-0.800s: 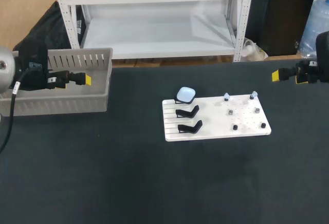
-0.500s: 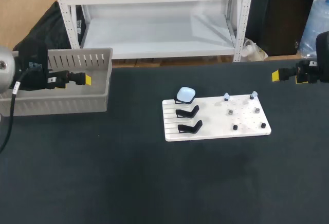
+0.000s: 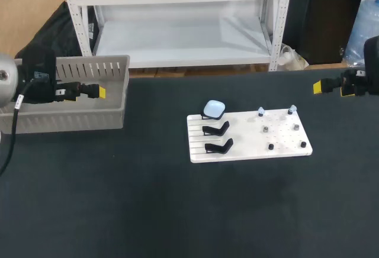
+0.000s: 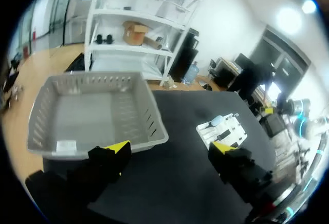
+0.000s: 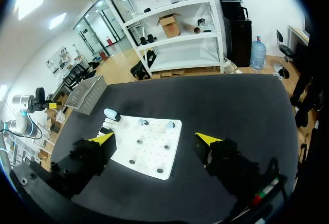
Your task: Pick up each earbud case from the left stands, insert the matching earbuds, close the lid, and place the case in the box.
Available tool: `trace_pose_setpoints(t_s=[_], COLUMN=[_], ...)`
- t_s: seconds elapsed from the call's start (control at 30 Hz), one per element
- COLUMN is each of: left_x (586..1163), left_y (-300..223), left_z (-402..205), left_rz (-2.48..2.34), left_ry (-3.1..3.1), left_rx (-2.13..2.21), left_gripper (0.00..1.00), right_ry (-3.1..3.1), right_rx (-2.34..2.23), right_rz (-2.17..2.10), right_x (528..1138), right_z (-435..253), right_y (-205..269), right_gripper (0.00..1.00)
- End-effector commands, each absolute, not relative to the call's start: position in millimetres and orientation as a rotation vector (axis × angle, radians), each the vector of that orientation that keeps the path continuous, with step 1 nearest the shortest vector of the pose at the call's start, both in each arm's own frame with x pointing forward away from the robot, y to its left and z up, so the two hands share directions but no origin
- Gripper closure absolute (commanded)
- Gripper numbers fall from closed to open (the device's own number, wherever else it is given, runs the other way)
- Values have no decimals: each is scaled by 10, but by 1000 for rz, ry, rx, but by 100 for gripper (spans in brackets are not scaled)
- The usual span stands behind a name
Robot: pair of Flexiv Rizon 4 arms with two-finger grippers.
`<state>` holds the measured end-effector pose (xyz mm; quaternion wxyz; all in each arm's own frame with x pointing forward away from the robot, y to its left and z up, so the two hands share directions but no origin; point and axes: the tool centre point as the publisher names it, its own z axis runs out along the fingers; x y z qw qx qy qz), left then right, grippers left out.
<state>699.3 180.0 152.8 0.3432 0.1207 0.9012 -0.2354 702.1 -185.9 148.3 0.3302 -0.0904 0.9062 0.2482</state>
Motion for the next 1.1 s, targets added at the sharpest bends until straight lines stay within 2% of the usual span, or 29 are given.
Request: trace_pose_setpoints(t_s=[0.03, 0.6, 1.1], left_x=[7111, 7539, 7592], left_y=[1700, 768, 116], left_z=[1595, 1606, 1015], left_rz=[-631, -702, -765], left_ry=[2295, 1906, 1695], left_rx=[428, 1387, 1653], left_gripper=[0, 0, 0], right_ry=[2372, 2372, 2372], right_rx=[-236, -236, -236], right_rz=[648, 648, 648], right_x=[7019, 7019, 7019], right_z=[1489, 1489, 1489], right_y=[-1858, -1858, -1858], right_gripper=[0, 0, 0])
